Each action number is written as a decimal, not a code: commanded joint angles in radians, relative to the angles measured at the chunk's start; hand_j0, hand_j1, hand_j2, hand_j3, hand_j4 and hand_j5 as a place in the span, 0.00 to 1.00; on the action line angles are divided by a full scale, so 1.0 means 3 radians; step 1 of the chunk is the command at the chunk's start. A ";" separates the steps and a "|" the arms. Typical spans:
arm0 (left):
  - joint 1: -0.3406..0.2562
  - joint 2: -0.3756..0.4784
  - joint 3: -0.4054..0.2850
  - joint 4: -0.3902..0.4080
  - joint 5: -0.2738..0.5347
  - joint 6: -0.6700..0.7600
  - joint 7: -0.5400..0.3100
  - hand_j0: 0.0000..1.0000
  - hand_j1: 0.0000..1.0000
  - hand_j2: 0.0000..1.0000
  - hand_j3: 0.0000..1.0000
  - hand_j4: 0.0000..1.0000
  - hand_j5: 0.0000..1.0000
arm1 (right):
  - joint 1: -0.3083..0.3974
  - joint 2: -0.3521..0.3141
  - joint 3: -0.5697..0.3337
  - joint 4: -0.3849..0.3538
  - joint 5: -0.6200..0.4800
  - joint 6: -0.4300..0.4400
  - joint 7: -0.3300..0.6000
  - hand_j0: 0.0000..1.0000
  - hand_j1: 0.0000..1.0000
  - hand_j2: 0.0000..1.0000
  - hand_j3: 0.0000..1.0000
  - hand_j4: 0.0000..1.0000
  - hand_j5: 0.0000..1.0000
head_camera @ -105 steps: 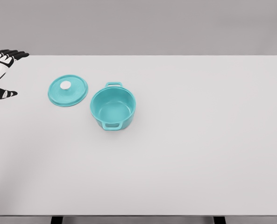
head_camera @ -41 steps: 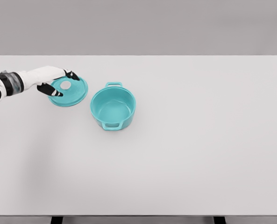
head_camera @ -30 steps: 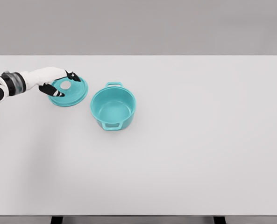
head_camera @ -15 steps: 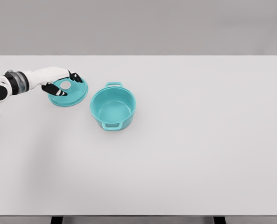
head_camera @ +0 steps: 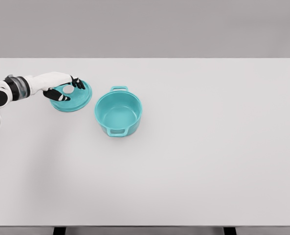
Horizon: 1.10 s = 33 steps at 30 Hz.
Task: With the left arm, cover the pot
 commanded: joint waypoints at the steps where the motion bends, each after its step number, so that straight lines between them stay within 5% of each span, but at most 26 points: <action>1: 0.0000 0.0007 0.0006 0.0005 0.0020 0.0009 0.0001 0.70 0.70 0.70 0.70 0.70 0.70 | 0.0000 0.0000 0.0000 -0.0001 0.0000 0.0000 0.0001 1.00 1.00 1.00 1.00 1.00 1.00; 33: -0.0005 0.0038 0.0011 -0.0107 0.0066 0.0009 0.0001 0.46 0.46 0.46 0.46 0.46 0.46 | 0.0000 0.0000 0.0000 -0.0001 0.0000 0.0000 0.0001 1.00 1.00 1.00 1.00 1.00 1.00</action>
